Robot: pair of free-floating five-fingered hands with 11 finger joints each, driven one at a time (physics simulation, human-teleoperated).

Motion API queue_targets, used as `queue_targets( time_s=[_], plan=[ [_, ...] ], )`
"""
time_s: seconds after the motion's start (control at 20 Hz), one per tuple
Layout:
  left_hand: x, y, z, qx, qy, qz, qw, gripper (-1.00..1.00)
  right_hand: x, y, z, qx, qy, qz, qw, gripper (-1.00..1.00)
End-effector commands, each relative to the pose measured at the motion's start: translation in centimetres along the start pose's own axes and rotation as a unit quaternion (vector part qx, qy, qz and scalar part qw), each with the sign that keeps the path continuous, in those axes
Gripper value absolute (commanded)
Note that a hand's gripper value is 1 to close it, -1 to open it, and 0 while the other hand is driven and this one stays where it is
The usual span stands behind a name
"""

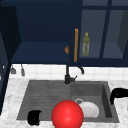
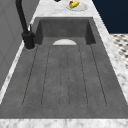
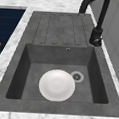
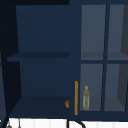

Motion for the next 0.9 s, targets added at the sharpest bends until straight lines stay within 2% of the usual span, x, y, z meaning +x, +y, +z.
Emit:
queue_targets(
  time_s=[0.0, 0.2, 0.45, 0.6, 0.7, 0.85],
  plan=[
    [0.0, 0.0, 0.0, 0.0, 0.0, 0.0, 1.0, 0.0, -1.4, 2.1, -1.3, 0.016, -0.034, 0.031, 0.9988, -1.0],
    [0.0, 0.0, 0.0, 0.0, 0.0, 0.0, 1.0, 0.0, -2.1, 2.8, -2.1, 0.014, -0.074, 0.009, 0.9971, -1.0],
    [0.0, 0.0, 0.0, 0.0, 0.0, 0.0, 1.0, 0.0, -2.9, 3.3, -3.9, 0.024, -0.091, 0.005, 0.9955, -1.0],
    [0.0, 0.0, 0.0, 0.0, 0.0, 0.0, 1.0, 0.0, -3.4, 3.0, -5.8, 0.029, -0.086, -0.01, 0.9958, -1.0],
    [0.0, 0.0, 0.0, 0.0, 0.0, 0.0, 1.0, 0.0, -2.9, 3.0, -7.5, 0.051, -0.073, -0.01, 0.9959, -1.0],
    [0.0, 0.0, 0.0, 0.0, 0.0, 0.0, 1.0, 0.0, -3.6, 3.2, -9.1, 0.041, -0.093, -0.001, 0.9949, -1.0]
  ],
)
